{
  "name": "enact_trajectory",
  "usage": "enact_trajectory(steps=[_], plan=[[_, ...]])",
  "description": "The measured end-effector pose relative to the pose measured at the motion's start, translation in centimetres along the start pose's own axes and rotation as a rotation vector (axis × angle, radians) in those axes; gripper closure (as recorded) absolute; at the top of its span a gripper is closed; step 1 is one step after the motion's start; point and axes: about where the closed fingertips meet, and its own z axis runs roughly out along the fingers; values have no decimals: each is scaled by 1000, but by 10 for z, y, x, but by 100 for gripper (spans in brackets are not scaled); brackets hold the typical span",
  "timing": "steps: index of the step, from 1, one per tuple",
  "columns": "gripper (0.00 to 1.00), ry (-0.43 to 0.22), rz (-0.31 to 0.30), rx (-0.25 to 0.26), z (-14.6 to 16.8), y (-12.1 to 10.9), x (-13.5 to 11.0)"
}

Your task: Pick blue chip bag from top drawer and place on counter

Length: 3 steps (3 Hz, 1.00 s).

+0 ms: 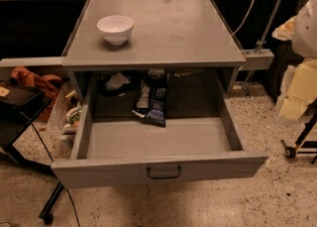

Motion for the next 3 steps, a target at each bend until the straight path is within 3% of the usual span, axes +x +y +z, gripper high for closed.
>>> enact_trajectory(steps=[1,2,3], plan=[[0,0,0,0,0,0,0],[0,-66,101,-28,25,-4,-18],[0,-218,284,-94,79,-4,-67]])
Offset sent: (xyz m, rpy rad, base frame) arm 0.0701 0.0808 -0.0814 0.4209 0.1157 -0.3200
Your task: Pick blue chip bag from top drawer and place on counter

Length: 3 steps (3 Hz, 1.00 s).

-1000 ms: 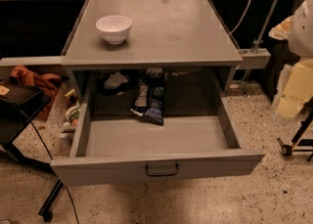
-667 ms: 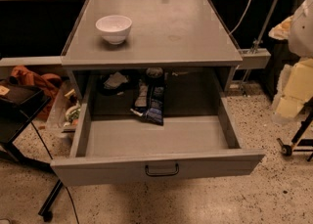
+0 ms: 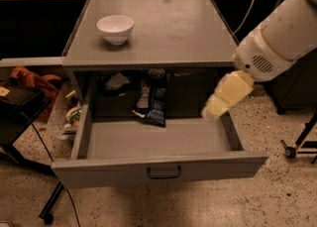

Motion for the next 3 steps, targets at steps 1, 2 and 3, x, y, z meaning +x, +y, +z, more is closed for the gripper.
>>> enact_trajectory(steps=[1,2,3], plan=[[0,-126,182,-53,46,15,-28],[0,-181,200,-10,46,4,-42],[0,-181,200,-10,46,4,-42]])
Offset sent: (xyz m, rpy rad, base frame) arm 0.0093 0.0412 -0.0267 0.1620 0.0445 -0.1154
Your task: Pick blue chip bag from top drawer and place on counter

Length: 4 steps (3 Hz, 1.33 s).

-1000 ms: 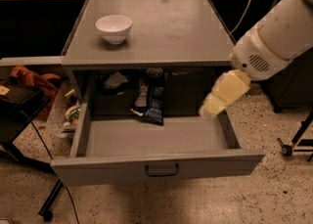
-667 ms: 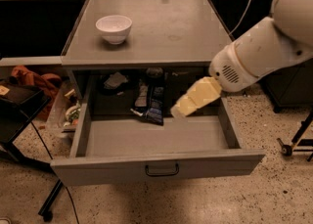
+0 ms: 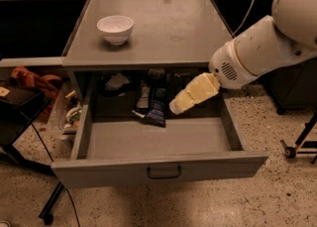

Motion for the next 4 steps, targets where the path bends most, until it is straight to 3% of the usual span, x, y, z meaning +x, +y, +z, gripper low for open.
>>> enact_trajectory(steps=[1,2,4], plan=[[0,19,6,21,5,2,-1],[0,40,74,62,40,-6,3],[0,13,256,148,136,-34,12]])
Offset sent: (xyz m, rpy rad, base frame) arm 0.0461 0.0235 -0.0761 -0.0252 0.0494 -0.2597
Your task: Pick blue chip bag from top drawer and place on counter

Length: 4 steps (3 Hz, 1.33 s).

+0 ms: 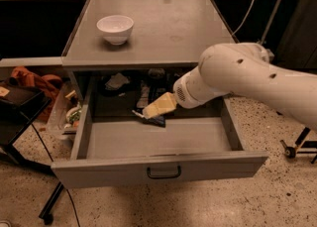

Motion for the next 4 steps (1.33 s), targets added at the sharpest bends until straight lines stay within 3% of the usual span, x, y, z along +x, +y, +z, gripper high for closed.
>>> enact_trajectory(steps=[1,2,3,4], plan=[[0,-15,42,0,45,-8,-5],[0,-13,80,-64,132,-11,-23],[0,-13,80,-63,132,-11,-23],[0,-35,92,-32,150,-16,-27]])
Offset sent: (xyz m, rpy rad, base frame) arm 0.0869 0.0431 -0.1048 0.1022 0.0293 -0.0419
